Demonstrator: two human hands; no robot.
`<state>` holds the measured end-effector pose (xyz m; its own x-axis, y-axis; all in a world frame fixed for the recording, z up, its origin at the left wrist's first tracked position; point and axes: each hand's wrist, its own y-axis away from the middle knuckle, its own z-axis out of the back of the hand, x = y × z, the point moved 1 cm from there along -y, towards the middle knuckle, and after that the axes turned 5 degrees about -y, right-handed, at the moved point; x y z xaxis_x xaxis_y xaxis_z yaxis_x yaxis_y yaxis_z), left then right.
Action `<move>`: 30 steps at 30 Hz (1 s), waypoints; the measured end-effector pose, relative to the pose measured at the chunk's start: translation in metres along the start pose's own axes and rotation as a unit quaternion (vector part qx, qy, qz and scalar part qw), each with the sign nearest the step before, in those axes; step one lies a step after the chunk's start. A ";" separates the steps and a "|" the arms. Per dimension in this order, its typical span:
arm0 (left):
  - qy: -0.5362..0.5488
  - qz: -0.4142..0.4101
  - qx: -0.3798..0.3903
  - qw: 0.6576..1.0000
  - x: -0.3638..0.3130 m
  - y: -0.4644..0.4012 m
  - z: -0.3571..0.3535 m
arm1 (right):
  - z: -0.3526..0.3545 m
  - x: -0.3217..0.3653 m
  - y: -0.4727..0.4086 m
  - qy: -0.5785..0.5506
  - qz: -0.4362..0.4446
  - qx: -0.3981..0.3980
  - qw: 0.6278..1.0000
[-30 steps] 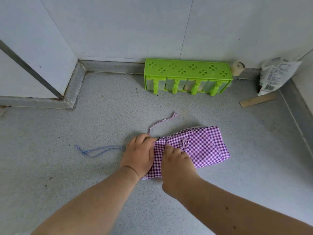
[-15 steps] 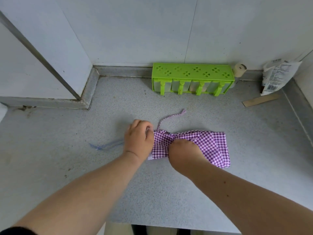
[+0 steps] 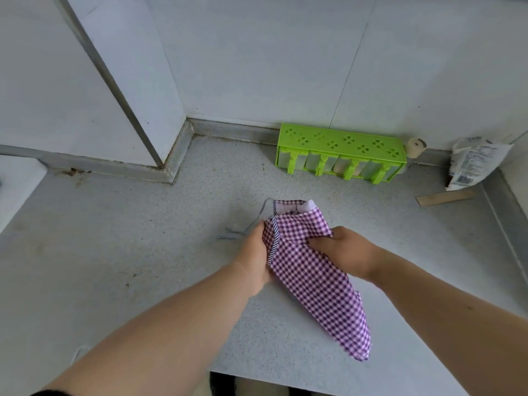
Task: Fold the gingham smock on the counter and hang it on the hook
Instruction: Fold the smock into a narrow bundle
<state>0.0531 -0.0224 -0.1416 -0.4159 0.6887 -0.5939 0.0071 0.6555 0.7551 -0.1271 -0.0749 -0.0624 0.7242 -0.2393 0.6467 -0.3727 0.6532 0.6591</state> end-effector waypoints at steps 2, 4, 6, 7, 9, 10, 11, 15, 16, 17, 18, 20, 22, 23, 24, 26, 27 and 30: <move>0.050 0.001 0.016 0.999 0.002 -0.004 -0.001 | 0.002 -0.002 0.005 -0.075 -0.008 0.005 0.997; 0.036 -0.011 -0.001 0.999 0.004 -0.006 -0.002 | 0.003 -0.007 0.008 -0.144 -0.015 -0.007 0.989; 0.026 -0.011 -0.020 0.999 0.006 -0.007 -0.003 | 0.004 -0.016 0.006 -0.211 -0.025 -0.025 0.977; 0.023 -0.004 -0.031 0.999 0.010 -0.009 -0.003 | 0.005 -0.022 0.004 -0.242 -0.030 -0.033 0.969; 0.028 0.009 -0.054 0.998 0.015 -0.007 -0.001 | 0.005 -0.033 -0.002 -0.293 -0.044 -0.050 0.954; 0.024 0.009 -0.061 0.998 0.018 -0.006 0.001 | 0.005 -0.040 -0.005 -0.314 -0.054 -0.059 0.946; 0.011 -0.002 -0.069 0.998 0.021 -0.005 0.003 | 0.004 -0.045 -0.009 -0.333 -0.066 -0.067 0.938; -0.152 -0.101 -0.096 0.978 0.023 0.009 0.014 | -0.002 -0.067 -0.020 -0.408 -0.103 -0.095 0.902; -0.218 -0.128 -0.090 0.963 0.024 0.012 0.016 | -0.005 -0.070 -0.022 -0.425 -0.110 -0.104 0.892; -0.287 -0.157 -0.083 0.941 0.025 0.015 0.019 | -0.007 -0.074 -0.024 -0.436 -0.116 -0.113 0.885; -0.349 -0.189 -0.075 0.915 0.026 0.019 0.021 | -0.009 -0.077 -0.027 -0.438 -0.123 -0.122 0.882; -0.446 -0.266 -0.067 0.852 0.027 0.025 0.022 | -0.014 -0.082 -0.032 -0.420 -0.143 -0.138 0.885; -0.529 -0.347 -0.071 0.771 0.024 0.027 0.017 | -0.018 -0.087 -0.037 -0.373 -0.166 -0.150 0.900; -0.557 -0.390 -0.071 0.730 0.021 0.026 0.016 | -0.020 -0.085 -0.039 -0.345 -0.176 -0.152 0.909; -0.574 -0.433 -0.058 0.692 0.018 0.024 0.012 | -0.022 -0.086 -0.040 -0.321 -0.186 -0.152 0.916; -0.612 -0.517 -0.012 0.598 0.011 0.018 0.005 | -0.025 -0.081 -0.044 -0.283 -0.190 -0.148 0.928; -0.641 -0.548 0.020 0.537 0.007 0.016 -0.001 | -0.024 -0.079 -0.045 -0.267 -0.188 -0.146 0.934; -0.763 -0.526 0.118 0.356 -0.004 0.016 -0.026 | -0.022 -0.074 -0.047 -0.226 -0.192 -0.140 0.945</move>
<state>0.0308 -0.0230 -0.1201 0.6767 -0.7283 -0.1081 0.7285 0.6836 -0.0452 -0.1501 -0.0722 -0.1494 0.4285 -0.7388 0.5202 0.0815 0.6050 0.7921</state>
